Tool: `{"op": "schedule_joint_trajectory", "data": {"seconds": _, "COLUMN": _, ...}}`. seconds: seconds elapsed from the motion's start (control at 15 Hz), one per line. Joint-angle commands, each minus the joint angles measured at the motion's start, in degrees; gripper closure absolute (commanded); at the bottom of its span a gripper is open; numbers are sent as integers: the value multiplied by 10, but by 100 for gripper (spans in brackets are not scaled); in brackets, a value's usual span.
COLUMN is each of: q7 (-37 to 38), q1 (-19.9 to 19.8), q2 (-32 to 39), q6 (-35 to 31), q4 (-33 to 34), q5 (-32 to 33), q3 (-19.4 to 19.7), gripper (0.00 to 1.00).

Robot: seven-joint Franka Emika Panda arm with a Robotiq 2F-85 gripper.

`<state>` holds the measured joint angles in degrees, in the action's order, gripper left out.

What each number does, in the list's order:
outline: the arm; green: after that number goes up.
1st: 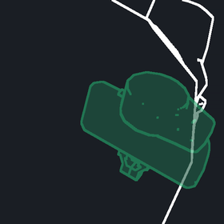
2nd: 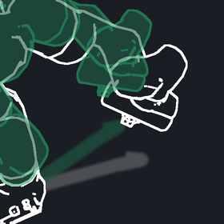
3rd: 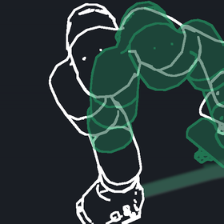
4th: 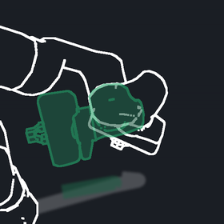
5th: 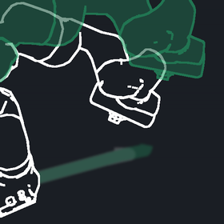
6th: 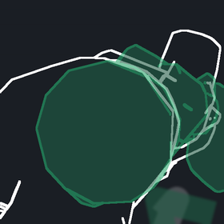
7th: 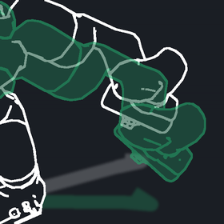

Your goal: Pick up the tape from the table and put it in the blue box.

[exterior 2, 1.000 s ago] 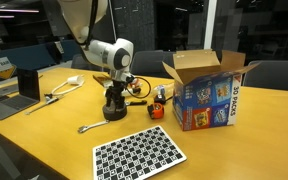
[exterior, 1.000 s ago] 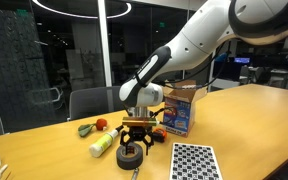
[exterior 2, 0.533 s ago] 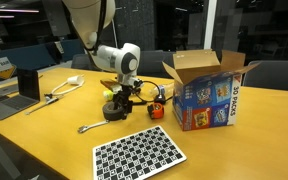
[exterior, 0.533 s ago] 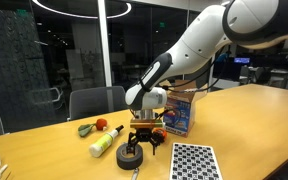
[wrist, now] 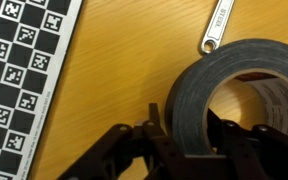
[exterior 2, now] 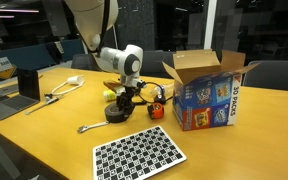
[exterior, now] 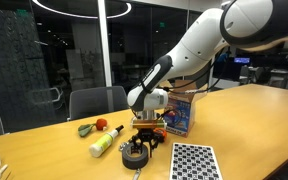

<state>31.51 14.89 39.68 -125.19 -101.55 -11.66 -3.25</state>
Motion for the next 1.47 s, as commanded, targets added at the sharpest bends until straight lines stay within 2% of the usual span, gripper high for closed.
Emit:
{"op": "schedule_joint_trajectory", "data": {"seconds": 0.0, "q7": -2, "q1": -1, "q2": 1, "q6": 8, "q4": 14, "q5": 5, "q3": 4, "gripper": 87}}
{"op": "schedule_joint_trajectory", "data": {"seconds": 0.07, "q7": 0, "q1": 0, "q2": -2, "q6": 10, "q4": 13, "q5": 4, "q3": 4, "gripper": 89}}
{"op": "schedule_joint_trajectory", "data": {"seconds": 0.13, "q7": 2, "q1": 1, "q2": -7, "q6": 12, "q4": 10, "q5": 4, "q3": 4, "gripper": 84}}
{"op": "schedule_joint_trajectory", "data": {"seconds": 0.33, "q7": 9, "q1": 3, "q2": -29, "q6": 19, "q4": 7, "q5": 3, "q3": 3, "gripper": 84}}
{"op": "schedule_joint_trajectory", "data": {"seconds": 0.67, "q7": 29, "q1": 15, "q2": -108, "q6": 59, "q4": 6, "q5": 32, "q3": 9, "gripper": 84}}
{"op": "schedule_joint_trajectory", "data": {"seconds": 1.07, "q7": 80, "q1": 8, "q2": -225, "q6": 101, "q4": 15, "q5": 127, "q3": 26, "gripper": 85}}
{"op": "schedule_joint_trajectory", "data": {"seconds": 1.4, "q7": 124, "q1": -16, "q2": -292, "q6": 147, "q4": 65, "q5": 249, "q3": 46, "gripper": 85}}
